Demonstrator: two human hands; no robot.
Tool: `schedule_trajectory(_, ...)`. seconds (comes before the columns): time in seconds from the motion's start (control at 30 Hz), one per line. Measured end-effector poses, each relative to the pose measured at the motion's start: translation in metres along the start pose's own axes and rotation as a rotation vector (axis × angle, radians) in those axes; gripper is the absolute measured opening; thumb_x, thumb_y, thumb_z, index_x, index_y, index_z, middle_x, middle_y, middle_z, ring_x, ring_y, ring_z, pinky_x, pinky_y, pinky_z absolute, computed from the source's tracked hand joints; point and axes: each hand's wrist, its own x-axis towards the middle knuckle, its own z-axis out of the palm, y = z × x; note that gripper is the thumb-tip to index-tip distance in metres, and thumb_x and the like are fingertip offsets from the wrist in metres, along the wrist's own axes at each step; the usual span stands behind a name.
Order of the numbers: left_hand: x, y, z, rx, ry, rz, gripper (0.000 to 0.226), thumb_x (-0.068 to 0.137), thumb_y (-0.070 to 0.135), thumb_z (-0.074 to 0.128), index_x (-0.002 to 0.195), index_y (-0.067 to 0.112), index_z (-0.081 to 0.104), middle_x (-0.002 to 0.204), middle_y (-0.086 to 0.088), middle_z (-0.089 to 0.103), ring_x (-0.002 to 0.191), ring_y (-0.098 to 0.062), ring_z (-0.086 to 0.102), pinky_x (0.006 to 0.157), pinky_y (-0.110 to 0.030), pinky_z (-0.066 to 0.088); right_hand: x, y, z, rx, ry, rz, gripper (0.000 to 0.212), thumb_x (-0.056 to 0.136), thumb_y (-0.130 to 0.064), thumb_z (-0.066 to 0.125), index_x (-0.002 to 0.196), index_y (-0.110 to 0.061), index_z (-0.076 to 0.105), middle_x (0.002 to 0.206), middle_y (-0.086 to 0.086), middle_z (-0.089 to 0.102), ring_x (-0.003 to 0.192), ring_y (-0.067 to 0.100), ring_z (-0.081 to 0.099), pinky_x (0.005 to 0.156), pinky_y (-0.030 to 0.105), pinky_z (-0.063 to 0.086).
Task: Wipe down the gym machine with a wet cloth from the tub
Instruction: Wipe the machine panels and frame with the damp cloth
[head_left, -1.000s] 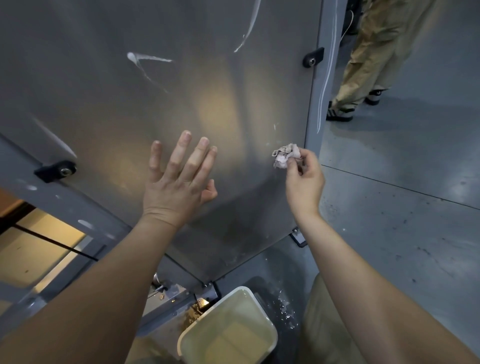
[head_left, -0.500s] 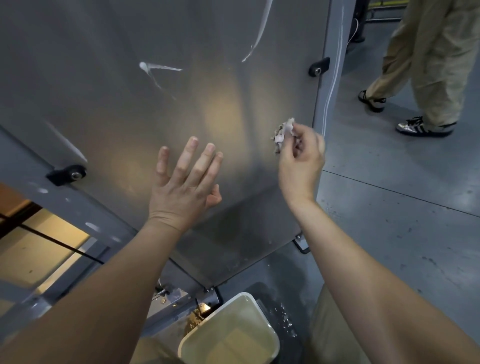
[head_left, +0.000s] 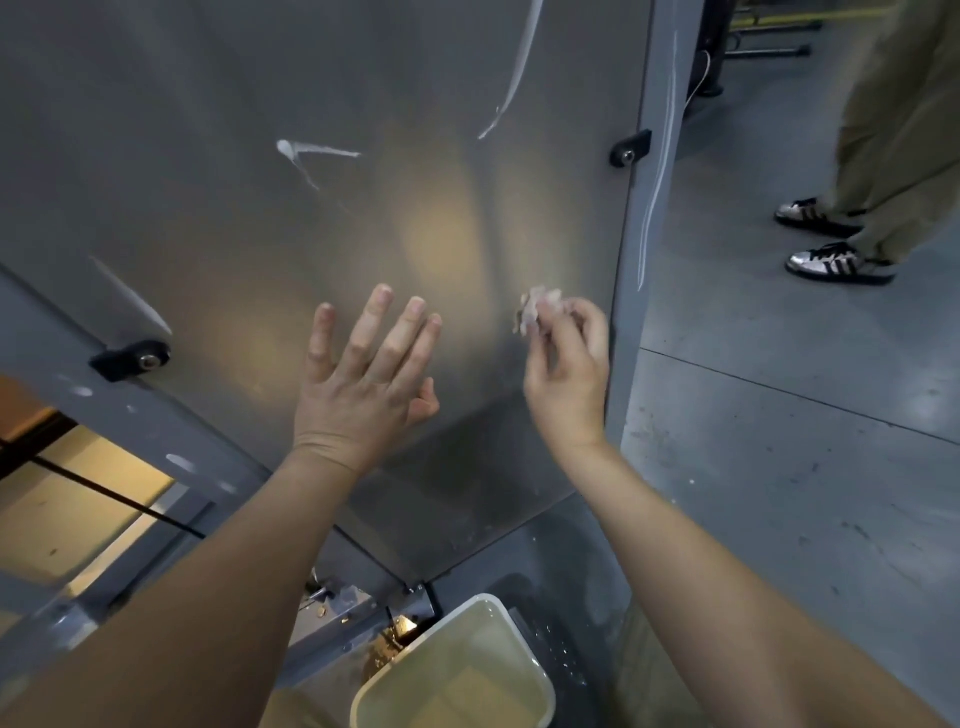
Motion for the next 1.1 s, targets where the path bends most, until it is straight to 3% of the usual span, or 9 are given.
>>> schedule_trajectory(0.1, 0.0, 0.001, -0.001, -0.009, -0.01, -0.002, 0.06, 0.083, 0.036, 0.062, 0.141, 0.017, 0.062, 0.146, -0.004, 0.058, 0.145, -0.03, 0.039, 0.122, -0.06, 0.011, -0.018, 0.006, -0.008, -0.072, -0.124, -0.017, 0.025, 0.089, 0.01, 0.062, 0.11, 0.001, 0.073, 0.109, 0.018, 0.054, 0.097, 0.009, 0.053, 0.096, 0.01, 0.04)
schedule_trajectory(0.3, 0.0, 0.001, -0.002, -0.026, -0.017, -0.001, 0.06, 0.084, 0.036, 0.062, 0.141, 0.016, 0.062, 0.147, -0.004, 0.058, 0.145, -0.031, 0.037, 0.122, -0.061, 0.01, 0.049, -0.018, -0.01, -0.042, 0.157, 0.025, 0.022, 0.093, 0.006, 0.058, 0.11, 0.001, 0.07, 0.109, 0.015, 0.055, 0.086, 0.003, 0.05, 0.086, 0.017, 0.047)
schedule_trajectory(0.43, 0.001, 0.0, -0.003, -0.019, -0.022, -0.006, 0.059, 0.085, 0.035, 0.061, 0.14, 0.017, 0.062, 0.147, -0.004, 0.058, 0.145, -0.03, 0.038, 0.123, -0.06, 0.01, -0.034, 0.004, 0.0, -0.062, -0.185, -0.028, 0.028, 0.1, -0.006, 0.051, 0.12, -0.003, 0.069, 0.116, -0.001, 0.045, 0.098, 0.021, 0.06, 0.094, 0.028, 0.049)
schedule_trajectory(0.5, 0.001, 0.001, -0.004, -0.014, -0.018, -0.003, 0.059, 0.085, 0.035, 0.061, 0.14, 0.017, 0.062, 0.147, -0.004, 0.058, 0.145, -0.03, 0.038, 0.122, -0.06, 0.01, -0.052, 0.018, -0.008, -0.111, -0.284, -0.072, 0.023, 0.099, -0.01, 0.051, 0.11, -0.005, 0.071, 0.111, -0.008, 0.043, 0.096, 0.011, 0.058, 0.092, 0.025, 0.049)
schedule_trajectory(0.6, 0.0, 0.001, -0.002, -0.009, -0.01, 0.003, 0.059, 0.084, 0.035, 0.062, 0.14, 0.017, 0.062, 0.147, -0.004, 0.058, 0.144, -0.031, 0.038, 0.122, -0.061, 0.012, -0.013, 0.019, -0.014, -0.075, -0.096, 0.005, 0.013, 0.097, 0.003, 0.059, 0.099, 0.002, 0.071, 0.104, -0.001, 0.046, 0.086, -0.01, 0.049, 0.087, 0.008, 0.043)
schedule_trajectory(0.73, -0.002, 0.001, -0.002, -0.031, -0.013, -0.004, 0.06, 0.084, 0.035, 0.062, 0.142, 0.017, 0.061, 0.151, -0.003, 0.052, 0.146, -0.031, 0.037, 0.122, -0.061, 0.012, 0.011, 0.008, -0.004, -0.025, 0.138, 0.198, 0.016, 0.095, 0.004, 0.06, 0.104, 0.002, 0.073, 0.107, 0.011, 0.051, 0.088, -0.006, 0.054, 0.088, 0.009, 0.043)
schedule_trajectory(0.9, 0.0, 0.0, -0.003, -0.02, -0.024, -0.004, 0.06, 0.085, 0.035, 0.062, 0.142, 0.017, 0.06, 0.153, -0.003, 0.047, 0.147, -0.031, 0.035, 0.122, -0.061, 0.01, -0.054, 0.022, -0.007, -0.106, -0.369, -0.092, 0.022, 0.096, -0.009, 0.051, 0.106, -0.009, 0.071, 0.118, -0.006, 0.043, 0.101, 0.014, 0.058, 0.098, 0.023, 0.046)
schedule_trajectory(0.97, -0.001, 0.0, -0.004, -0.014, -0.028, 0.001, 0.06, 0.085, 0.036, 0.061, 0.142, 0.017, 0.06, 0.152, -0.003, 0.05, 0.146, -0.031, 0.035, 0.122, -0.061, 0.01, -0.04, 0.038, -0.009, -0.056, -0.194, 0.106, 0.021, 0.093, 0.004, 0.054, 0.101, -0.003, 0.072, 0.115, 0.002, 0.045, 0.097, 0.005, 0.06, 0.099, 0.026, 0.05)
schedule_trajectory(1.1, 0.0, 0.001, -0.003, -0.02, -0.031, 0.006, 0.06, 0.085, 0.036, 0.061, 0.142, 0.017, 0.06, 0.152, -0.003, 0.052, 0.146, -0.031, 0.036, 0.123, -0.061, 0.009, -0.019, 0.022, -0.015, 0.004, 0.017, 0.513, 0.007, 0.093, -0.002, 0.068, 0.098, -0.003, 0.073, 0.11, 0.008, 0.048, 0.081, -0.017, 0.057, 0.082, 0.003, 0.043)
